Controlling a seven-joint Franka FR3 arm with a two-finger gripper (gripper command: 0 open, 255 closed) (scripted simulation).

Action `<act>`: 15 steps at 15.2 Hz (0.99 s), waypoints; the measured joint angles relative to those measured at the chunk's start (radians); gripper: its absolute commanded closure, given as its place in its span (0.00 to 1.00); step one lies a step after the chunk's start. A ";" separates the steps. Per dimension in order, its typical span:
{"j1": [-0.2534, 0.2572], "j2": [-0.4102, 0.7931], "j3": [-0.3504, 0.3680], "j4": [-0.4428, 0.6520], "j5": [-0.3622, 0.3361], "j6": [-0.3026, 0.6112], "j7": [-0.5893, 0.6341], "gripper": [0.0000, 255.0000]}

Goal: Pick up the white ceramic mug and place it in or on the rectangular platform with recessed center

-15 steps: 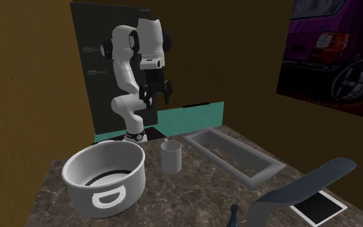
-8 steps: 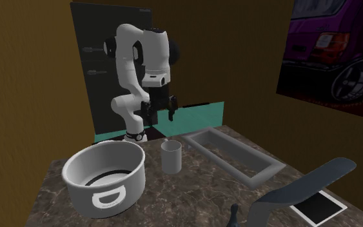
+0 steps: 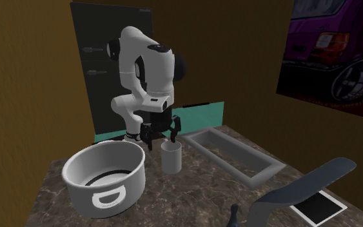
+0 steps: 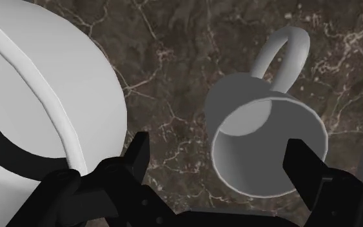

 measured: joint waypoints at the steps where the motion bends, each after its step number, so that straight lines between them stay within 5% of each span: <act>1: 0.000 0.011 0.000 -0.002 0.001 0.012 0.001 0.00; 13: 0.000 0.036 0.002 -0.059 0.004 0.096 0.002 0.00; 14: 0.000 0.036 0.002 -0.059 0.004 0.095 0.002 1.00; 15: 0.000 0.037 0.001 -0.059 0.004 0.095 0.002 1.00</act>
